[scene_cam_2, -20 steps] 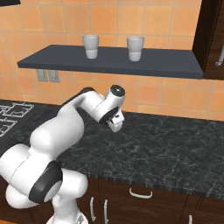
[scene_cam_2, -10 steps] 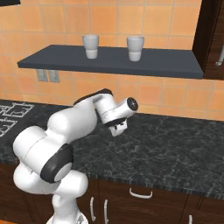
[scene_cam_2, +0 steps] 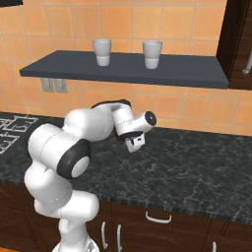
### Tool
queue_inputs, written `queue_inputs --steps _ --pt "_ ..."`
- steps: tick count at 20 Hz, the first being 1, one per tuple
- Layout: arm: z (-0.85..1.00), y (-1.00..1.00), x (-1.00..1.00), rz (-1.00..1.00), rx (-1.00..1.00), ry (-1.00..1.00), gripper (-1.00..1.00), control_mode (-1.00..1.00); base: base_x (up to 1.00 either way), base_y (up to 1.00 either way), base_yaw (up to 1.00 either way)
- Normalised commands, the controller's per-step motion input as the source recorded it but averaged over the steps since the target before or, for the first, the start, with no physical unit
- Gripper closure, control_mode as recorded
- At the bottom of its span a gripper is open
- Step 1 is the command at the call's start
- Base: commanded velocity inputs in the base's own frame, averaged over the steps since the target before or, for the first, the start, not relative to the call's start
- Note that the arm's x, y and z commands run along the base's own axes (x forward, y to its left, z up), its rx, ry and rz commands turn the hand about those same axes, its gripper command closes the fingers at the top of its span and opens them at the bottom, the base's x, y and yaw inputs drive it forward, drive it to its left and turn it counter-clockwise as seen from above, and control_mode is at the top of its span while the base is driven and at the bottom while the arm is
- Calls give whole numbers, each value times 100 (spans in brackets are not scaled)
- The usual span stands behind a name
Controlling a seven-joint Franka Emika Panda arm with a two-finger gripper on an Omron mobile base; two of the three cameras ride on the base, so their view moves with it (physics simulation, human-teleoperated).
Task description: Pick up the bowls on the counter and stack them on top of one another in the open cabinet. Place the smaller bowl on top of the larger bowl.
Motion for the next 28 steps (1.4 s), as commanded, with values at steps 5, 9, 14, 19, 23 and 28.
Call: queue_inputs --steps 5,9,14,19,23,28 --pt "-26 0 50 -5 0 0 -100 -100 0 0 0" --pt "-31 0 37 -4 0 0 -100 -100 0 0 0" --pt "-25 0 44 -4 0 0 -100 -100 0 0 0" --pt "-21 0 45 -5 -3 0 -100 -100 0 0 0" --pt "-18 0 36 -3 -2 0 -100 -100 0 0 0" --pt "-27 0 30 -2 -5 0 -100 -100 0 0 0"
